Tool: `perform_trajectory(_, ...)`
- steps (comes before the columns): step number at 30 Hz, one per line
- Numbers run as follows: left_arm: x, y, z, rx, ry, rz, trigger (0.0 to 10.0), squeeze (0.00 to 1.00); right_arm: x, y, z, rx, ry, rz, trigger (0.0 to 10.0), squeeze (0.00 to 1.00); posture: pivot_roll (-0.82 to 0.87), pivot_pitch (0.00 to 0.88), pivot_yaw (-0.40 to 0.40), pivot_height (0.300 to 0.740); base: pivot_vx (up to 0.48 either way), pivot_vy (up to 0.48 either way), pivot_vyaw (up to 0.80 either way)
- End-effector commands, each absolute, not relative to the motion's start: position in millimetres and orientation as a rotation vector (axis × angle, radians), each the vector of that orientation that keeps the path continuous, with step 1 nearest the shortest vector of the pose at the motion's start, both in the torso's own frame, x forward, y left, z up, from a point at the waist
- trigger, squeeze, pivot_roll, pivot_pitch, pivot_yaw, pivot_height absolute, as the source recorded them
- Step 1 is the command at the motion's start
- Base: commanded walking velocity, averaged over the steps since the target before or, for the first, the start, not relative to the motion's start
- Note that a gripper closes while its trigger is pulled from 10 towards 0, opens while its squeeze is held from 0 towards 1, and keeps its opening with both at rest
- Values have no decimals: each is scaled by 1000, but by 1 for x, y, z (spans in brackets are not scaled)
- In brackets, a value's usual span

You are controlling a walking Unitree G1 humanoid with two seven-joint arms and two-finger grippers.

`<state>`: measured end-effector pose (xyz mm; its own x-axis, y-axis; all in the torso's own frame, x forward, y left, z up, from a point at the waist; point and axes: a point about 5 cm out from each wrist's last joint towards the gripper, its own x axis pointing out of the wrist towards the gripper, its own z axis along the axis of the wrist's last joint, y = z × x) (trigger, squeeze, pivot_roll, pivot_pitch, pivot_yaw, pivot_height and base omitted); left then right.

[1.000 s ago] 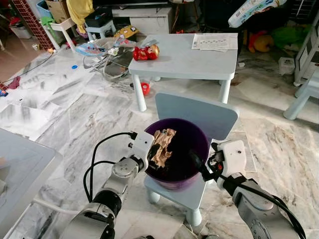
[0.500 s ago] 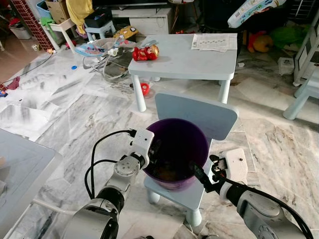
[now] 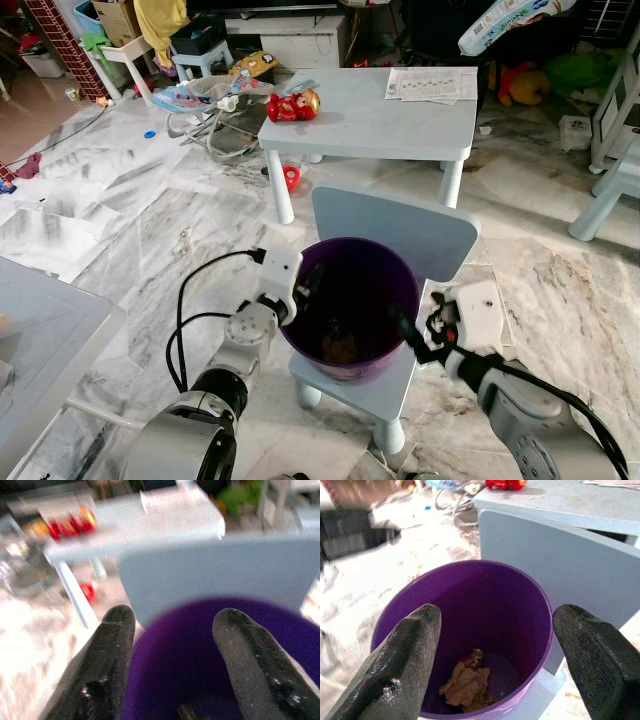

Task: Picking trash to rubbish bin

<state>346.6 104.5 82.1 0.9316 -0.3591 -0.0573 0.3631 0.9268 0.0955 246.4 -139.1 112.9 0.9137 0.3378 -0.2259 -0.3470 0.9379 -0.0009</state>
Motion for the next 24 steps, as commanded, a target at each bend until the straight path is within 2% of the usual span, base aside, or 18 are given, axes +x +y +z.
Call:
perform_trajectory(1,346,121,86,118,-5,-305,10000,1000,247,-133,110,-23,234,395,10000,0,-148,84,124,740,0,0,0)
perform_trajectory(3,343,141,93,148,-86,-216,10000,1000,258,-133,115,19,170,368,10000,0,-121,79,113,740,0,0,0)
perform_trajectory(5,330,164,97,191,-158,-111,10000,1000,274,-132,125,-28,89,307,10000,0,-90,79,99,740,0,0,0)
perform_trajectory(8,325,170,98,203,-175,-83,10000,1000,278,-131,128,-47,72,290,10000,0,-86,79,98,740,0,0,0)
perform_trajectory(10,305,184,102,241,-226,-1,10000,1000,288,-127,134,-70,19,242,10000,0,-60,77,83,740,0,0,0)
perform_trajectory(16,289,187,103,256,-250,25,10000,1000,295,-123,139,-112,-96,181,10000,0,-32,72,69,740,0,0,0)
perform_trajectory(24,276,196,91,218,-186,126,10000,1000,301,-118,112,-161,-45,196,10000,0,-23,60,59,740,0,0,0)
